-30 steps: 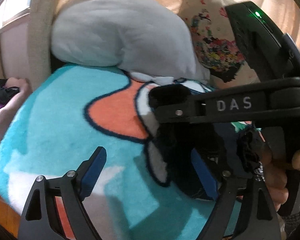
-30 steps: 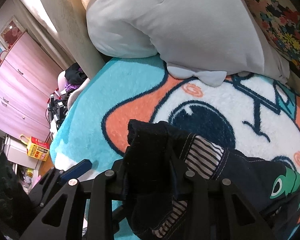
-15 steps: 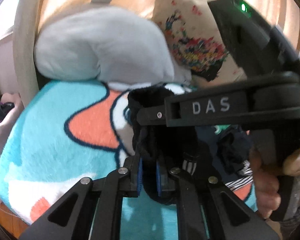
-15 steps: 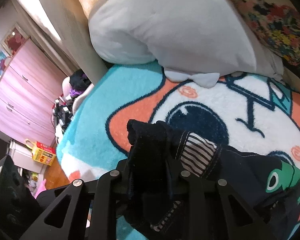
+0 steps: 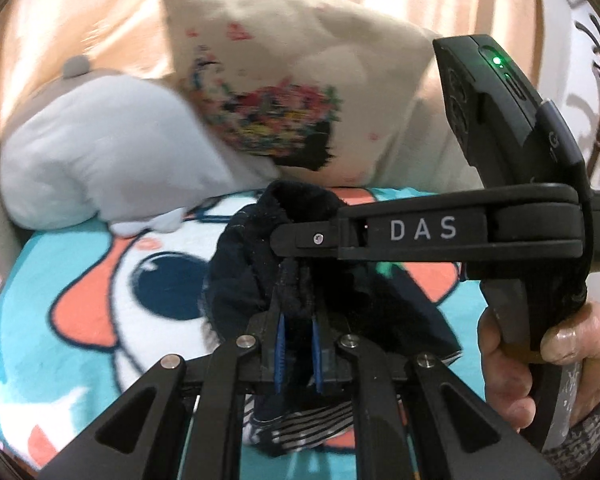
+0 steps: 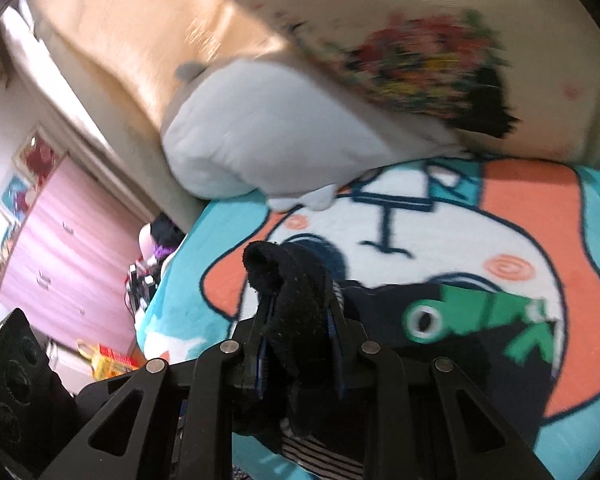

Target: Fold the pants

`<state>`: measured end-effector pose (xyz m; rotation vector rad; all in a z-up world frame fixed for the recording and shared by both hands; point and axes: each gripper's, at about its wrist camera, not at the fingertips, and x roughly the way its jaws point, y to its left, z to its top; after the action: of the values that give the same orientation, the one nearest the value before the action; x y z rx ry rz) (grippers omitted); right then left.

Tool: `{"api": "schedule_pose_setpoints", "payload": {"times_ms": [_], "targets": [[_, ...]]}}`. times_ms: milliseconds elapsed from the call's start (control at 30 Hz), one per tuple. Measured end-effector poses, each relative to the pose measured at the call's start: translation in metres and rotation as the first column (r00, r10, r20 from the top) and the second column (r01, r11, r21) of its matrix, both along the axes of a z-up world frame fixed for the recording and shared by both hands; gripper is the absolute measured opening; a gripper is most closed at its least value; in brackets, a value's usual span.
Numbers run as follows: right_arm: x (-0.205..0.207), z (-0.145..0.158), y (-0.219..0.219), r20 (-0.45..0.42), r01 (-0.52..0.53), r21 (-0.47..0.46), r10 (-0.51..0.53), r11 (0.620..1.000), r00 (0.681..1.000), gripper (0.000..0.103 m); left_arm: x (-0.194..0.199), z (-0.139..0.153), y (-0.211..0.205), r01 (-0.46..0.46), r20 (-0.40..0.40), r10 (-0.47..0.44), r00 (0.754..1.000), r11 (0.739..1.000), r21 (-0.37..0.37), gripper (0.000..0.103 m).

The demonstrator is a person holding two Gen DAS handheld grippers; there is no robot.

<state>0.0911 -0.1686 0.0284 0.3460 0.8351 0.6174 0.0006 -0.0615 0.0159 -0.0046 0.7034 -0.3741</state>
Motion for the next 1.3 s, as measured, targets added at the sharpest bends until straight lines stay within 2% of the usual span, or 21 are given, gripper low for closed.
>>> {"api": "schedule_pose_setpoints", "payload": {"times_ms": [267, 333, 400, 500, 567, 633, 700, 767, 867, 967, 1033, 1133, 1200, 1300], "targets": [[-0.012, -0.032, -0.08, -0.041, 0.131, 0.107, -0.127, 0.986, 0.991, 0.025, 0.007, -0.016, -0.061, 0.115, -0.031, -0.114, 0.993, 0.992, 0.058, 0.013], [-0.015, -0.042, -0.096, -0.057, 0.157, 0.12, -0.151, 0.98, 0.987, 0.025, 0.002, -0.018, -0.064, 0.14, -0.044, -0.138, 0.989, 0.989, 0.052, 0.019], [-0.018, -0.053, -0.107, -0.071, 0.186, 0.124, -0.178, 0.975, 0.981, 0.025, -0.007, -0.017, -0.058, 0.178, -0.064, -0.176, 0.982, 0.984, 0.026, 0.031], [-0.02, -0.067, -0.119, -0.096, 0.243, 0.104, -0.234, 0.964, 0.968, 0.027, -0.02, -0.011, -0.039, 0.192, -0.081, -0.192, 0.978, 0.981, -0.01, 0.042], [-0.024, -0.07, -0.127, -0.105, 0.264, 0.124, -0.252, 0.956, 0.962, 0.037, -0.023, -0.008, -0.023, 0.185, -0.082, -0.186, 0.979, 0.982, -0.029, 0.045], [-0.034, -0.067, -0.137, -0.093, 0.294, 0.144, -0.282, 0.945, 0.955, 0.044, -0.025, -0.003, -0.004, 0.141, -0.07, -0.143, 0.987, 0.989, -0.034, 0.046], [-0.046, -0.055, -0.144, -0.051, 0.33, 0.134, -0.326, 0.935, 0.944, 0.045, -0.015, -0.002, 0.012, 0.067, -0.066, -0.07, 0.995, 0.997, -0.036, 0.046], [-0.058, -0.038, -0.148, 0.002, 0.355, 0.133, -0.359, 0.925, 0.933, 0.046, 0.001, -0.006, 0.023, -0.006, -0.098, 0.001, 0.995, 0.999, -0.054, 0.046], [-0.065, -0.011, -0.138, 0.05, 0.299, 0.204, -0.315, 0.932, 0.948, 0.046, 0.021, -0.014, 0.029, -0.049, -0.151, 0.031, 0.988, 0.992, -0.119, 0.046], [-0.055, 0.003, -0.114, 0.03, 0.183, 0.312, -0.202, 0.932, 0.979, 0.046, 0.029, -0.027, 0.026, -0.06, -0.19, 0.036, 0.981, 0.991, -0.123, 0.046], [-0.045, 0.004, -0.098, 0.002, 0.151, 0.337, -0.161, 0.929, 0.987, 0.046, 0.032, -0.039, 0.016, -0.048, -0.223, 0.022, 0.975, 0.993, -0.11, 0.046], [-0.029, -0.007, -0.076, -0.063, 0.141, 0.356, -0.127, 0.924, 0.99, 0.046, 0.032, -0.053, 0.003, -0.038, -0.246, 0.017, 0.969, 0.996, -0.081, 0.046], [-0.019, -0.025, -0.069, -0.126, 0.15, 0.366, -0.11, 0.919, 0.986, 0.046, 0.031, -0.059, -0.001, -0.033, -0.248, 0.017, 0.969, 0.998, -0.06, 0.046], [-0.02, -0.049, -0.071, -0.191, 0.204, 0.296, -0.151, 0.933, 0.97, 0.043, 0.029, -0.06, -0.004, -0.01, -0.237, -0.002, 0.971, 0.999, -0.049, 0.046]]}}
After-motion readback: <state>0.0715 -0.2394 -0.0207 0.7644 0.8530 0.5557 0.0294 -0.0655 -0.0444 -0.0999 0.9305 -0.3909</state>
